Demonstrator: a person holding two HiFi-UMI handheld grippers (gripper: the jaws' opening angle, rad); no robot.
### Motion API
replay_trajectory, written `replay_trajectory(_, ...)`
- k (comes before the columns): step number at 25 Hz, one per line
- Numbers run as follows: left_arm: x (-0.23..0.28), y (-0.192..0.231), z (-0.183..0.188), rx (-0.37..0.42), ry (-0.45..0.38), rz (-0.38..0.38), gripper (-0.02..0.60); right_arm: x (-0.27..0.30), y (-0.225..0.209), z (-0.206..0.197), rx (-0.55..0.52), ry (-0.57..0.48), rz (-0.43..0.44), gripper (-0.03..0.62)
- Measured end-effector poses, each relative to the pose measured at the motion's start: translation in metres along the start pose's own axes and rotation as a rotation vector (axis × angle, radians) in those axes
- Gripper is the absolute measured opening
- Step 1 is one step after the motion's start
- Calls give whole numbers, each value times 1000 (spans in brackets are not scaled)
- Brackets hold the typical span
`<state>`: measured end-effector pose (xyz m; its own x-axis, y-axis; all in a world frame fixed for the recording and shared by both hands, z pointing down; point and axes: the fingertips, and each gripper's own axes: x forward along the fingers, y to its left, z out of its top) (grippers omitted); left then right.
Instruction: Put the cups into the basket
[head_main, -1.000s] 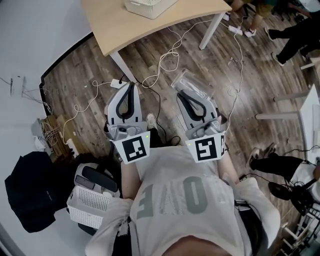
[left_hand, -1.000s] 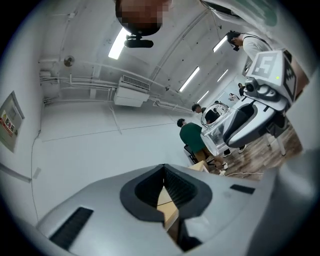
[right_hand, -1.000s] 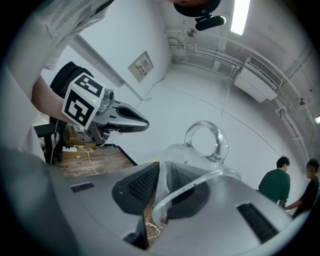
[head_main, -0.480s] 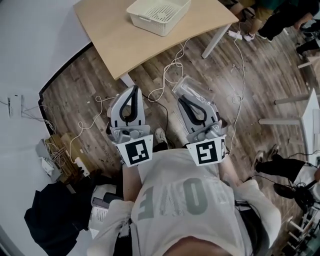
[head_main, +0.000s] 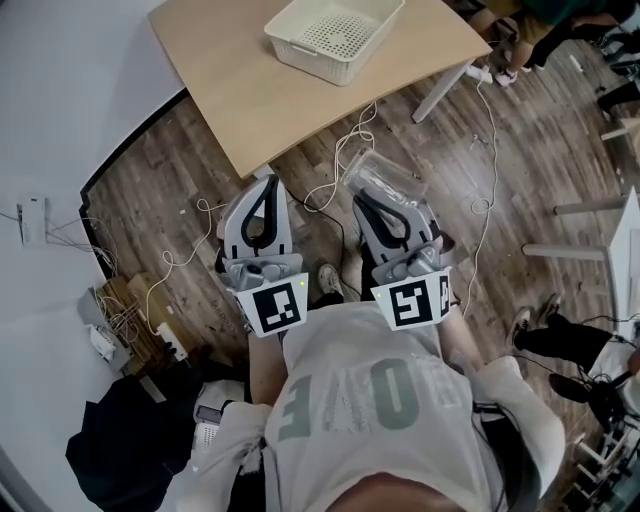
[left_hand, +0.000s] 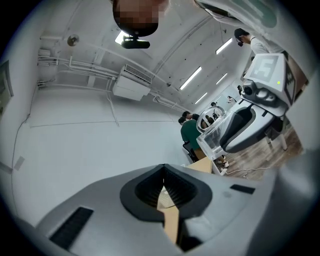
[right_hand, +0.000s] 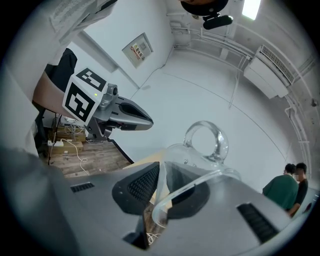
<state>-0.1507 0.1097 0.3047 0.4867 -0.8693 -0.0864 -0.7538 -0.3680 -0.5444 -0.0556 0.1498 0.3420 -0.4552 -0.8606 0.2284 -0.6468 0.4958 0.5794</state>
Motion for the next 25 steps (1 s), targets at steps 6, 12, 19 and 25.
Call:
replay_trajectory(6, 60, -7, -5, 27, 2, 8, 8, 41, -47, -27, -21, -25, 5, 32)
replay_trajectory(12, 159, 1, 0, 31, -15, 24, 8, 94, -121, -58, -19, -39, 14, 32)
replay_trajectory(19, 248, -2, 15, 22, -30, 38, 8, 137, -200, -93, -15, -47, 19, 32)
replay_trajectory(25, 303, -11, 20, 29, -12, 37, 8, 159, -249, -117, -10, -65, 32, 32)
